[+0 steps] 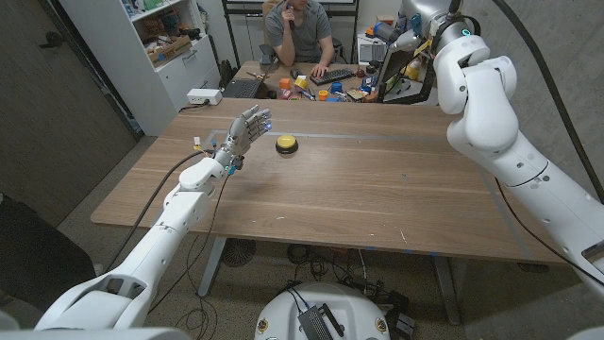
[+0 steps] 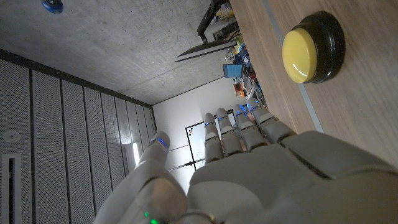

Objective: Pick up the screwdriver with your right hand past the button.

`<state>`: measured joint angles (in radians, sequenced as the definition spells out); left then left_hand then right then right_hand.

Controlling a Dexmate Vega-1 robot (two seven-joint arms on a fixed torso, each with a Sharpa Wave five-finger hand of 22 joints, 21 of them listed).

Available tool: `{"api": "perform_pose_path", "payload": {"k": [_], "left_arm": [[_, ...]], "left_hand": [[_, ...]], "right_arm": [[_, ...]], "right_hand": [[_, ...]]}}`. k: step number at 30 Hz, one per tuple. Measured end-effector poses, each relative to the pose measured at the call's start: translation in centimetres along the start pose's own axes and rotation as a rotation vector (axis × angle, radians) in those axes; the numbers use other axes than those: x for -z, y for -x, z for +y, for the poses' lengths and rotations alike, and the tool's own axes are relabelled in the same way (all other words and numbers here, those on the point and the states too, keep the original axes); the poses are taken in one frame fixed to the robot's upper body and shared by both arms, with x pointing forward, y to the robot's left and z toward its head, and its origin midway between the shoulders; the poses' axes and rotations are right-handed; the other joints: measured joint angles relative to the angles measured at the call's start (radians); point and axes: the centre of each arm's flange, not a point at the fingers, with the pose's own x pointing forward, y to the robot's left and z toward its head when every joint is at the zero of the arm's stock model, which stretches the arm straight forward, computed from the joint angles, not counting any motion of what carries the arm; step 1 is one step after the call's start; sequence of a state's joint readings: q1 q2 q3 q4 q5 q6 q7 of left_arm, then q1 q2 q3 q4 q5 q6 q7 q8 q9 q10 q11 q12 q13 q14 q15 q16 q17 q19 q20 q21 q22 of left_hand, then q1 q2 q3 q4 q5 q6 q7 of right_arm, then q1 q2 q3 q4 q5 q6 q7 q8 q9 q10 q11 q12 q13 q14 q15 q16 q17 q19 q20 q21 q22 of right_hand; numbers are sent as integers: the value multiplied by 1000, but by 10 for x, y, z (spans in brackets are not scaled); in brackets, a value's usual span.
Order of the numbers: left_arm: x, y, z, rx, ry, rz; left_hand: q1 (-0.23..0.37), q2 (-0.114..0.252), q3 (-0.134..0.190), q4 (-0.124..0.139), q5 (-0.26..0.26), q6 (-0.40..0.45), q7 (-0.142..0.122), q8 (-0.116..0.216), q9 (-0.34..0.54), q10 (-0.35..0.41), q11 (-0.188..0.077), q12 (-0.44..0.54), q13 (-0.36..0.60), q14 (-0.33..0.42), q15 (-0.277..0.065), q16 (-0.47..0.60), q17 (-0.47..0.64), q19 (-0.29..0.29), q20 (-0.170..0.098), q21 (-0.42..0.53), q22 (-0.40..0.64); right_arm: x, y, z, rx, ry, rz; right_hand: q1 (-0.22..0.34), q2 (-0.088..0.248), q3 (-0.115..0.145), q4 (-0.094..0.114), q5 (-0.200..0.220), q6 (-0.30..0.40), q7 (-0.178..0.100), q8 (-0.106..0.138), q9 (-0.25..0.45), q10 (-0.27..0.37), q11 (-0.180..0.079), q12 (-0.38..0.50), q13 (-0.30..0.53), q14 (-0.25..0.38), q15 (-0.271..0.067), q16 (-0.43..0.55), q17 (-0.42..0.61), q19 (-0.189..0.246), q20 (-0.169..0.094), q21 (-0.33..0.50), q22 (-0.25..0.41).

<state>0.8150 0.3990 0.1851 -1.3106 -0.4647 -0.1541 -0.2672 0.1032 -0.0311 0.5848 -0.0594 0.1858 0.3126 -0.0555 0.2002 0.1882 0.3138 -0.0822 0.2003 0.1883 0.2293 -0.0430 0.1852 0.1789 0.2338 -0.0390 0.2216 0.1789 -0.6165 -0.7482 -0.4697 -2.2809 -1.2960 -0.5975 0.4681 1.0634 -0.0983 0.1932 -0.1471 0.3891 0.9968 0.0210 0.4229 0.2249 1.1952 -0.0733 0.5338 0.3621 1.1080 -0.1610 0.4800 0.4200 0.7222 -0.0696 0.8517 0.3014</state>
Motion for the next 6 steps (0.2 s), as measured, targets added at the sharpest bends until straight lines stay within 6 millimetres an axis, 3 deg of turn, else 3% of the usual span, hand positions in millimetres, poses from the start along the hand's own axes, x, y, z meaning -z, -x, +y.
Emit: {"api": "perform_pose_path", "payload": {"k": [6], "left_arm": [[-1,3,0,-3,0,-4]], "left_hand": [[0,0,-4,-4,0,6,6,0,0,0,0,0,0,0,0,0,0,0,0,-4,0]], "right_arm": [[-1,1,1,-5,0,-2]], "right_hand": [[0,0,0,0,-5,0,0,0,0,0,0,-4,4,0,0,-6,5,0,0,8,-3]]}}
